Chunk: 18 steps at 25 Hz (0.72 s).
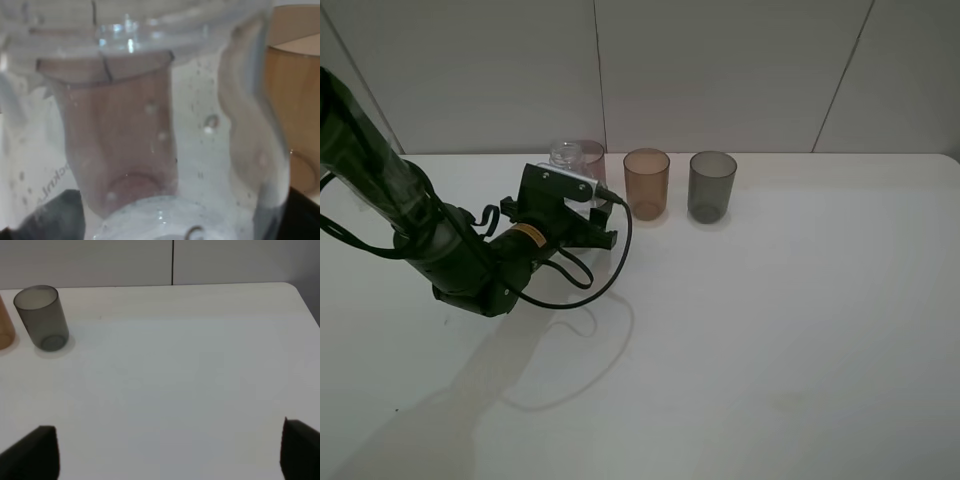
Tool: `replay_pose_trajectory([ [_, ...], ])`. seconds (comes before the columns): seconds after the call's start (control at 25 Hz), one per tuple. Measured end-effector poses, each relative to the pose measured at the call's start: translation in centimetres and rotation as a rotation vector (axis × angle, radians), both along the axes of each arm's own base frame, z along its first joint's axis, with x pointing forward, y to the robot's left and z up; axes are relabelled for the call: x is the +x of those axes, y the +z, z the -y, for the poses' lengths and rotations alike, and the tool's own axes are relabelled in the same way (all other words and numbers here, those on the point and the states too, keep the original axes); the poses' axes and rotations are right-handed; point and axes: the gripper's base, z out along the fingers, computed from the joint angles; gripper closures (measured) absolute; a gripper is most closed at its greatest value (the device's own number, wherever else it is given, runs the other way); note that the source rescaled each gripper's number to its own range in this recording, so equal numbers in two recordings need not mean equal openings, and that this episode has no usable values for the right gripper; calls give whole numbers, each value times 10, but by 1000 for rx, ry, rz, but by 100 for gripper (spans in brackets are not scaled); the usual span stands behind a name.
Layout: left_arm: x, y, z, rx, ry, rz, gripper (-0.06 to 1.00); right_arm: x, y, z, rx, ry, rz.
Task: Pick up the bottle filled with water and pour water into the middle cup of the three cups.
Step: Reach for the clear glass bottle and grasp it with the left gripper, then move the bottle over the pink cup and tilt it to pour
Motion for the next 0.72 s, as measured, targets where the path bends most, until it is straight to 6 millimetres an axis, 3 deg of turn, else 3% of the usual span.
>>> replay_pose_trajectory([
  [0.12,0,-1,0,11,-2,3,94,0,0,0,0,0,0],
  [0.72,0,-1,0,12,-3,4,93,0,0,0,0,0,0],
])
